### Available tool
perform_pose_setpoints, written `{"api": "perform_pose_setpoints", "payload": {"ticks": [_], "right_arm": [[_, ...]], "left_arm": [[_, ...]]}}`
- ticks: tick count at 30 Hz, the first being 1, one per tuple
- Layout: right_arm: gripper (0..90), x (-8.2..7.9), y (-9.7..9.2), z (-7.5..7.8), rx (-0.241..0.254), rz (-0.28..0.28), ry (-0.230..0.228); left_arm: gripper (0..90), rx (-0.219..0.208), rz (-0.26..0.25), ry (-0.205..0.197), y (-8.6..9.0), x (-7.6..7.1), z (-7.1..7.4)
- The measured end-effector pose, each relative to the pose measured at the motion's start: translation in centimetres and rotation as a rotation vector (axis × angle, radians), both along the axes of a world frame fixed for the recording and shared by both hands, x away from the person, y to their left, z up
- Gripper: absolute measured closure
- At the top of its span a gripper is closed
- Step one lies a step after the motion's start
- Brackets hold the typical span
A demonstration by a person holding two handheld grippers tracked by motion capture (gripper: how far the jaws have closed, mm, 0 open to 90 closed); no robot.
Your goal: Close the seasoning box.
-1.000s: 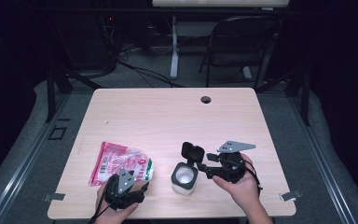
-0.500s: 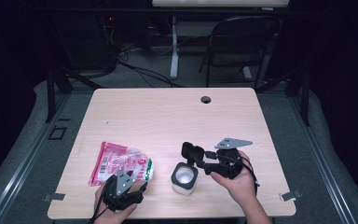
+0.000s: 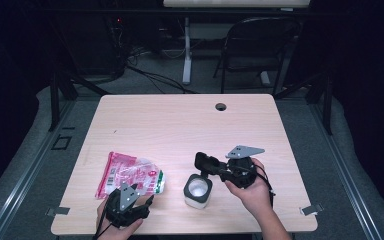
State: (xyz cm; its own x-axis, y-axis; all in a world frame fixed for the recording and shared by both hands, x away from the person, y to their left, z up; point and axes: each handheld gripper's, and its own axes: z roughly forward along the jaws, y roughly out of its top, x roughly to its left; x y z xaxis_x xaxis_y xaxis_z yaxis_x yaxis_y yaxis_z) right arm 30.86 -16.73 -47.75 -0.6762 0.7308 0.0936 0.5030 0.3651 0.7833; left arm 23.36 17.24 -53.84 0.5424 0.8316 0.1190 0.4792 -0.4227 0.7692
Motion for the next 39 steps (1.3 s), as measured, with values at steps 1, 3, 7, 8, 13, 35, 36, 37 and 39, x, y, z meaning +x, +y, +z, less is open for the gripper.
{"api": "perform_pose_setpoints", "payload": {"ticks": [1, 3, 7, 8, 13, 35, 36, 37, 39], "right_arm": [[78.6, 0.0, 0.0, 0.0, 0.003, -0.002, 0.002], [80.9, 0.1, -0.1, 0.0, 0.001, -0.003, 0.001], [82.0, 0.2, -0.2, -0.1, 0.007, 0.009, 0.001], [82.1, 0.2, -0.3, 0.0, 0.005, 0.014, 0.002], [82.5, 0.2, -0.3, 0.0, 0.005, 0.017, 0.0], [84.2, -1.5, 0.8, 0.2, -0.082, 0.046, -0.09], [84.2, -1.6, 0.8, 0.3, -0.089, 0.047, -0.093], [84.1, -1.7, 0.9, 0.3, -0.094, 0.045, -0.096], [84.0, -1.8, 1.0, 0.3, -0.1, 0.045, -0.103]], "left_arm": [[33.9, 0.001, 0.0, 0.0, 0.0, 0.0, 0.0], [33.9, 0.001, 0.0, 0.0, 0.0, 0.0, 0.0], [33.9, -0.003, 0.001, 0.002, 0.0, 0.0, 0.0], [34.0, -0.003, 0.001, 0.002, 0.0, 0.0, 0.0], [34.0, -0.01, 0.007, -0.002, 0.1, 0.0, 0.1], [34.1, -0.011, 0.001, -0.009, 0.0, 0.0, 0.3], [34.1, -0.01, 0.001, -0.008, 0.0, 0.1, 0.3], [34.1, -0.012, 0.001, -0.008, -0.1, 0.1, 0.3], [34.1, -0.013, -0.002, -0.012, -0.1, 0.1, 0.4]]}}
